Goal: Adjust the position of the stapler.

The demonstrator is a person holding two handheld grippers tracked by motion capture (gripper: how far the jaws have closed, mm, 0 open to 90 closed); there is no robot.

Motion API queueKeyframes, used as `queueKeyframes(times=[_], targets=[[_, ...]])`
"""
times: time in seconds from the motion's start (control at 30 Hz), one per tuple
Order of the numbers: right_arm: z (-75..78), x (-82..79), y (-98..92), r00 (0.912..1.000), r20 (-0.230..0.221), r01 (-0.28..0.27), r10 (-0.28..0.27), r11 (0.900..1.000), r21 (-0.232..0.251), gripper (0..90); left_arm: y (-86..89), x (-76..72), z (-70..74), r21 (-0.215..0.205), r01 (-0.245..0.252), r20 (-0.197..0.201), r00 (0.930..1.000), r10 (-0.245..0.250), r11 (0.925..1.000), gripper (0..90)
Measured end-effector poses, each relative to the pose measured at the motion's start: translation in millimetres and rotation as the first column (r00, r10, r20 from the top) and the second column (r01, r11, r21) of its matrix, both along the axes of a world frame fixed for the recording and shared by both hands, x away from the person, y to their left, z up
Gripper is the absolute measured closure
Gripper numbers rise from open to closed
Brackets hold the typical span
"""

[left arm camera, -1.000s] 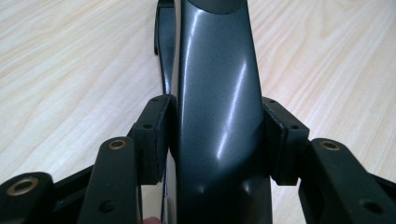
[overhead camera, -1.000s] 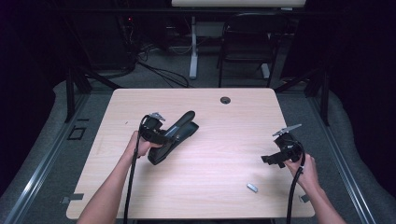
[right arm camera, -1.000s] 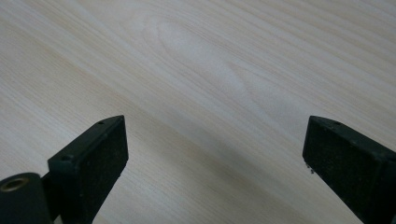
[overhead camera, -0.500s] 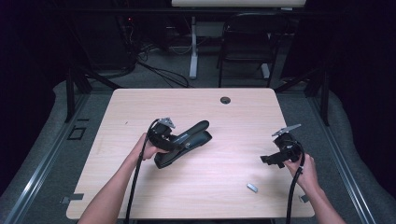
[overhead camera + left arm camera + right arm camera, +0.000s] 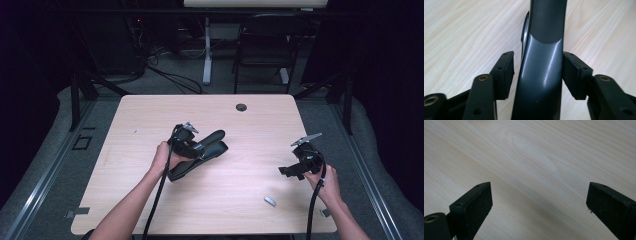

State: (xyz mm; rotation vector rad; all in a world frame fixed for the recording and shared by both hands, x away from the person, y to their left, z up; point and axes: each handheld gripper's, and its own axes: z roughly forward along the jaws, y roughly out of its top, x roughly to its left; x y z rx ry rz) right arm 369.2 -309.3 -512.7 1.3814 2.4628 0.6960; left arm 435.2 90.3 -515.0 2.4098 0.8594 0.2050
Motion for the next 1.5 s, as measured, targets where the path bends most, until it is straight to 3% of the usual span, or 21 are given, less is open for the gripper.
queueKeyframes(times=[0.07, 0.13, 0.47, 0.83, 1.17, 1.37, 1.5], targets=[[1.1, -0.7, -0.5, 1.0, 0.005, -0.005, 0.005, 1.0, -0.013, 6.2, -2.7, 0.3, -4.4, 0.013, -0.001, 0.001, 1.0, 0.001, 0.9999, 52.0], [1.7, -1.7, -0.8, 0.9999, 0.011, 0.001, -0.001, 1.0, 0.004, 6.3, -2.3, 0.6, -4.2, 0.016, 0.01, 0.005, 0.9999, -0.01, 0.9998, 53.1], [0.5, -0.5, 0.6, 1.0, 0.003, -0.002, 0.002, 1.0, 0.011, 6.4, 2.4, 3.3, -6.2, -0.029, 0.077, 0.002, 0.997, -0.077, 0.9966, 54.5], [-0.7, 0.5, -1.6, 0.9999, -0.012, -0.009, 0.009, 1.0, -0.001, 6.5, -2.3, 0.1, -6.8, -0.035, 0.209, 0.009, 0.9778, -0.209, 0.9772, 54.5], [-2.0, 0.5, 0.2, 0.9999, -0.014, -0.008, 0.008, 1.0, 0.006, 6.7, -8.6, -5.6, -7.4, -0.044, 0.336, 0.012, 0.9418, -0.336, 0.9408, 54.5], [-1.5, 0.0, 0.5, 0.9998, -0.018, -0.013, 0.013, 1.0, 0.006, 6.7, -12.4, -9.3, -7.7, -0.05, 0.403, 0.006, 0.9153, -0.403, 0.914, 54.5], [-1.7, 0.3, 1.0, 0.9998, -0.016, -0.012, 0.012, 1.0, 0.005, 6.7, -15.7, -13.2, -8.3, -0.055, 0.449, 0.016, 0.8935, -0.449, 0.8919, 54.5]])
